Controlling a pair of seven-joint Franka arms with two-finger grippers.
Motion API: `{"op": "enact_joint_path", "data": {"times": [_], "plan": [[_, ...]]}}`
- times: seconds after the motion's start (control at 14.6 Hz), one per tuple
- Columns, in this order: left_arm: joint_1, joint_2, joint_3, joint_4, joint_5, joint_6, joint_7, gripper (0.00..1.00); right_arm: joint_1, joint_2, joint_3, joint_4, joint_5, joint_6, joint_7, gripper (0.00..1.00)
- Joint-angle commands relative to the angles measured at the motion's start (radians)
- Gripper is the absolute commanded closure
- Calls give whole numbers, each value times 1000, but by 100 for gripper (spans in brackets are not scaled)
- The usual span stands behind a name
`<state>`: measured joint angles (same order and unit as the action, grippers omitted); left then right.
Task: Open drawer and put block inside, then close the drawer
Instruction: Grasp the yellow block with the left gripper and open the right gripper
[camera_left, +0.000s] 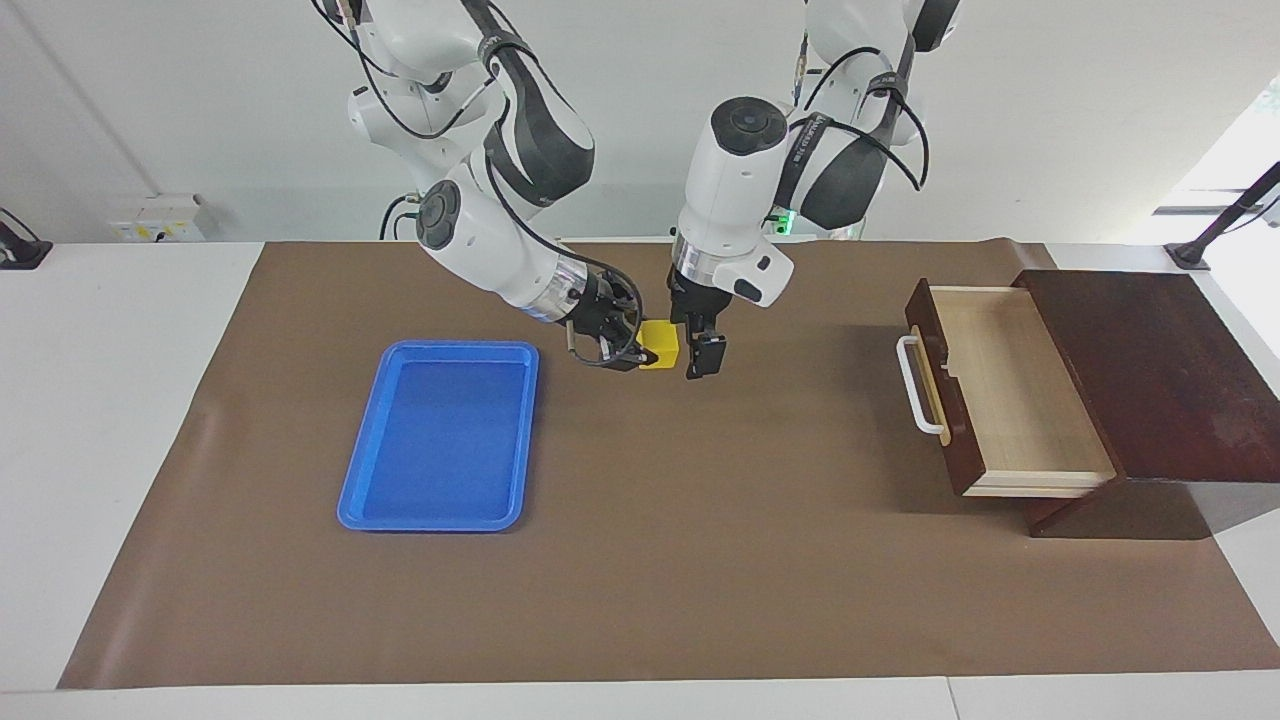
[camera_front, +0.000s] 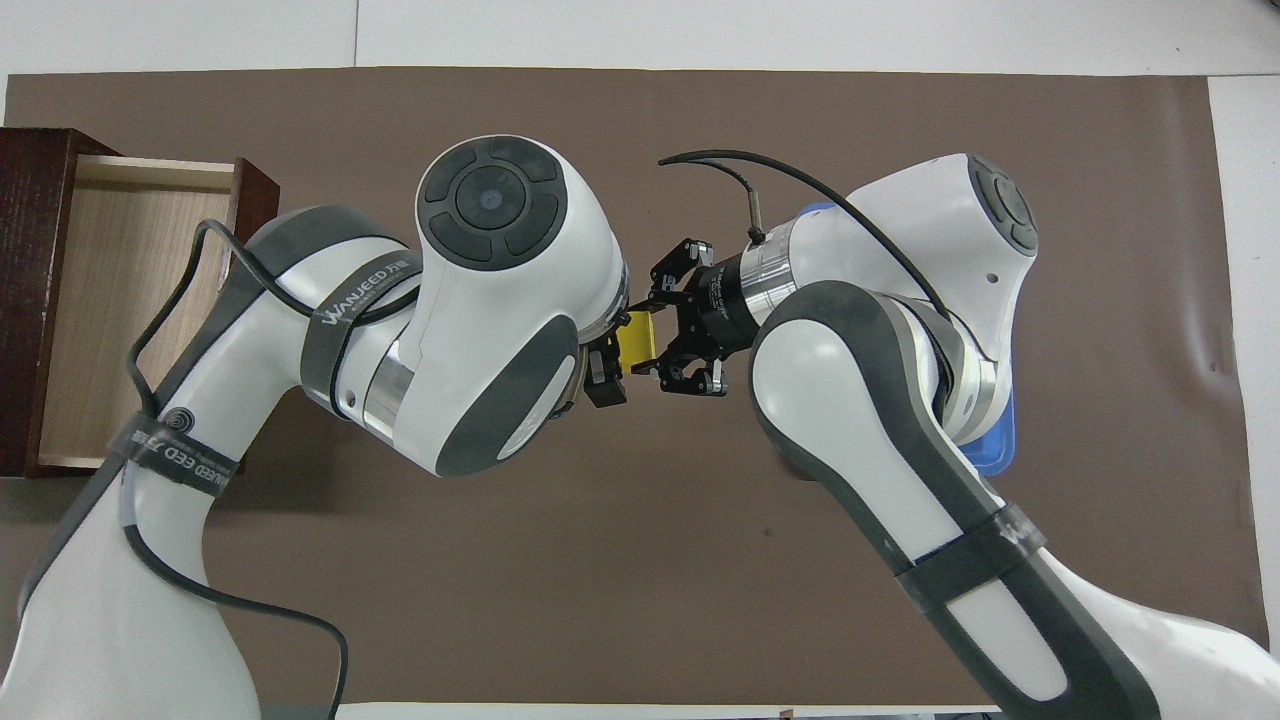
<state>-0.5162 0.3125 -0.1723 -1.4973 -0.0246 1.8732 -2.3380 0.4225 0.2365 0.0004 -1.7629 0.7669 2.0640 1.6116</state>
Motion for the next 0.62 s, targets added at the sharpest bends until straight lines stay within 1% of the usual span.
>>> {"op": "enact_joint_path", "data": {"times": [0.0, 0.27, 0.55], "plan": [[-16, -33, 16, -67, -6, 31, -14, 0, -1, -6, 1, 3, 45, 13, 19, 100], [-18, -43, 16, -87, -5, 38, -14, 1, -4, -6, 0, 5, 45, 10, 16, 100], [-16, -41, 16, -86, -5, 46, -14, 100, -5, -6, 0, 5, 45, 8, 14, 100]]}}
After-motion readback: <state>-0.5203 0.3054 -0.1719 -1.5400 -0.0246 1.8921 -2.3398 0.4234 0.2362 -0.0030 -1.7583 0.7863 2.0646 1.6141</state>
